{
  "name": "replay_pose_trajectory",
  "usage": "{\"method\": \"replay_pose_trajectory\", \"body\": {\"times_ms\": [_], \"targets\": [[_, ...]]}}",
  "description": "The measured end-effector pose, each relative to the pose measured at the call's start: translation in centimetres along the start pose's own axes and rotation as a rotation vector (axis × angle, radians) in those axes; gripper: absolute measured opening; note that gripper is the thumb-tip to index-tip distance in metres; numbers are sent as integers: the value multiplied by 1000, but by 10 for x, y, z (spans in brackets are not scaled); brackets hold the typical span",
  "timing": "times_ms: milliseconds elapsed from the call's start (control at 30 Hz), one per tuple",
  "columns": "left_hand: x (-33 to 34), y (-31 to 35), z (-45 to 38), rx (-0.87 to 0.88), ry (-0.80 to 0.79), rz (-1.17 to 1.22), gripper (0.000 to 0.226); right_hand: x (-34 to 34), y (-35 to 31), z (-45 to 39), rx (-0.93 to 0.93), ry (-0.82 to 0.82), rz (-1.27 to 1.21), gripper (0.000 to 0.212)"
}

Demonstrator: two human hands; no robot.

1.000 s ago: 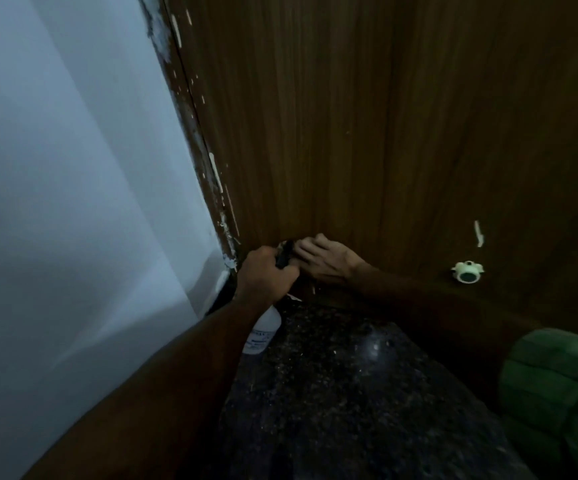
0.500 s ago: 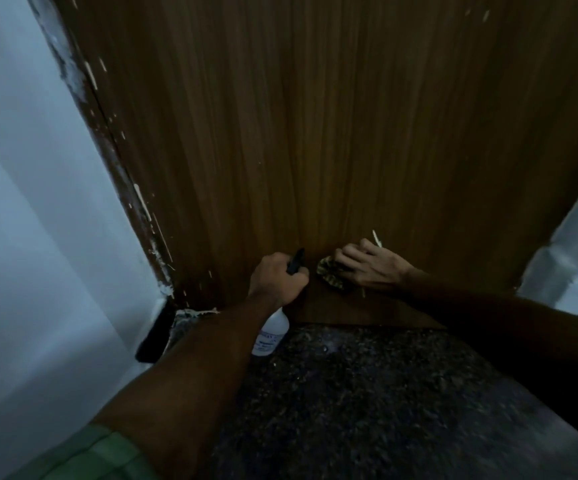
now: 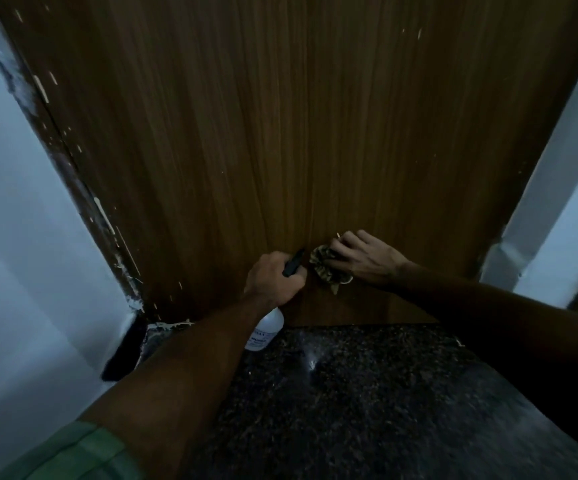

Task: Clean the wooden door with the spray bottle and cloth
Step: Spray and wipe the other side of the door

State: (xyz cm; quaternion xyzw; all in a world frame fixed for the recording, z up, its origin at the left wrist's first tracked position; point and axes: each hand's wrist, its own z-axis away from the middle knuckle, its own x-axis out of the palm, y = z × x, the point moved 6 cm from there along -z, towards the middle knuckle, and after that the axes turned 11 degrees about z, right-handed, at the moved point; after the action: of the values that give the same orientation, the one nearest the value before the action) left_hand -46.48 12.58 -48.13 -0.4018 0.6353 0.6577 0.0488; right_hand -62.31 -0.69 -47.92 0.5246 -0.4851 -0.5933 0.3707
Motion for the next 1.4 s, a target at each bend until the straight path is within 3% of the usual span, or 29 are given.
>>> {"method": "replay_pose_trajectory", "body": {"times_ms": [67, 133, 233, 300, 433, 567, 733, 833, 867, 933, 1033, 1167, 1300, 1400], "targets": [[8, 5, -4, 4, 13, -3, 39, -12, -2, 1, 44, 113, -115, 43], [18, 7, -8, 13, 23, -3, 38, -4, -8, 0, 51, 63, -252, 42], [33, 13, -9, 70, 9, 16, 40, -2, -9, 2, 66, 92, -263, 44], [38, 19, -11, 113, 17, 9, 42, -4, -5, 2, 79, 203, -259, 45], [27, 38, -10, 91, 92, 61, 40, -11, -4, 6, 133, 152, -385, 48], [6, 81, -16, 89, 40, 50, 36, -27, 36, 3, 162, 15, -634, 38], [-46, 172, -19, 60, -61, 111, 13, -67, 152, -1, 96, -278, -848, 47], [-99, 238, -14, 75, 1, 178, 29, -89, 230, 7, 79, -375, -951, 46], [-131, 282, -20, 77, 16, 184, 29, -99, 280, 12, 91, -418, -992, 45], [-161, 323, -9, 158, 101, 156, 18, -112, 312, 25, 118, -460, -1043, 47], [-225, 413, -13, 264, 89, 88, 23, -143, 416, 44, 252, -577, -1160, 47], [-288, 518, -18, 102, -112, 37, 53, -186, 547, 84, 402, -663, -1213, 46], [-334, 628, -20, 169, -111, 62, 35, -202, 652, 129, 567, -693, -1241, 55], [-346, 690, -35, 159, -193, 106, 40, -202, 718, 164, 727, -696, -1217, 63]]}}
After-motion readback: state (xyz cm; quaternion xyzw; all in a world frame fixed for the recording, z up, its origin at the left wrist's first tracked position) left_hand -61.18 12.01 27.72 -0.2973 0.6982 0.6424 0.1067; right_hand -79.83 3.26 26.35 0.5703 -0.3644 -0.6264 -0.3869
